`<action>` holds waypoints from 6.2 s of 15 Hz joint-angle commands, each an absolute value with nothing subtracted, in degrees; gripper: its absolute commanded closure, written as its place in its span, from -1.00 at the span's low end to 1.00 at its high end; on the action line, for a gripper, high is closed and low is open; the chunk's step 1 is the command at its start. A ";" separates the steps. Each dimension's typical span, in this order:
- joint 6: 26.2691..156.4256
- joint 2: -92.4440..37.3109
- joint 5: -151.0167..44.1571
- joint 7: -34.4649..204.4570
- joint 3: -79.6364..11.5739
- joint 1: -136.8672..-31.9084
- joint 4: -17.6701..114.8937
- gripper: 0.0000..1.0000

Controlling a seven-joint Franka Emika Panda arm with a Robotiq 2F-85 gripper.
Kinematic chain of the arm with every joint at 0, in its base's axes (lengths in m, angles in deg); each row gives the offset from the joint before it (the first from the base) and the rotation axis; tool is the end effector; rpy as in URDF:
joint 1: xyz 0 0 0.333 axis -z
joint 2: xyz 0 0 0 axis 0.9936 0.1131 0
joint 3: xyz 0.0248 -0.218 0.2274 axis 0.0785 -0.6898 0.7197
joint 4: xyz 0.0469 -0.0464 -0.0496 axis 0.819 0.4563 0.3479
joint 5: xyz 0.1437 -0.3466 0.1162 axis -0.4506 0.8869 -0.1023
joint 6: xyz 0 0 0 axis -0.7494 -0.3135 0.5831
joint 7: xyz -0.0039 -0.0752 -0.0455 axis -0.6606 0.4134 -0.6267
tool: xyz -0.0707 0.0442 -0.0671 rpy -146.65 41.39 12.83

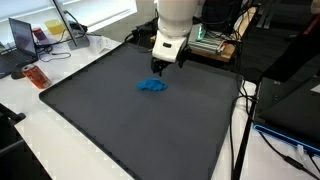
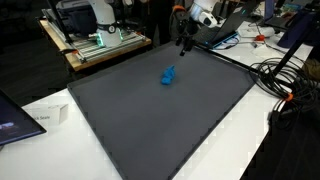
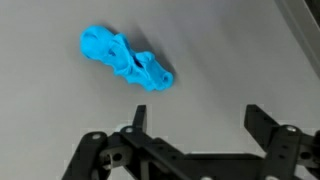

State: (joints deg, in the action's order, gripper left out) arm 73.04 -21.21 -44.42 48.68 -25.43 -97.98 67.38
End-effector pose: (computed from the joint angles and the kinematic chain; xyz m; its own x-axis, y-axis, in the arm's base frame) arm 0.5561 0.1788 0.2574 0.4967 0.8053 -0.3236 0.8384 -0.5416 -0.0609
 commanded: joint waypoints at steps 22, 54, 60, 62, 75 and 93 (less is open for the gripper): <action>45.94 2.82 -38.69 66.49 -23.11 -100.99 37.55 -1.00; 45.52 7.14 -41.68 75.00 -25.45 -93.59 32.24 -1.00; 49.48 5.37 -51.72 78.02 -25.56 -88.34 34.26 -1.00; 52.33 4.48 -54.95 79.04 -25.60 -86.67 35.86 -1.00; 70.14 -2.97 -70.55 78.25 -25.45 -79.51 51.95 -1.00; 85.92 -10.28 -79.70 74.32 -25.57 -77.15 65.17 -1.00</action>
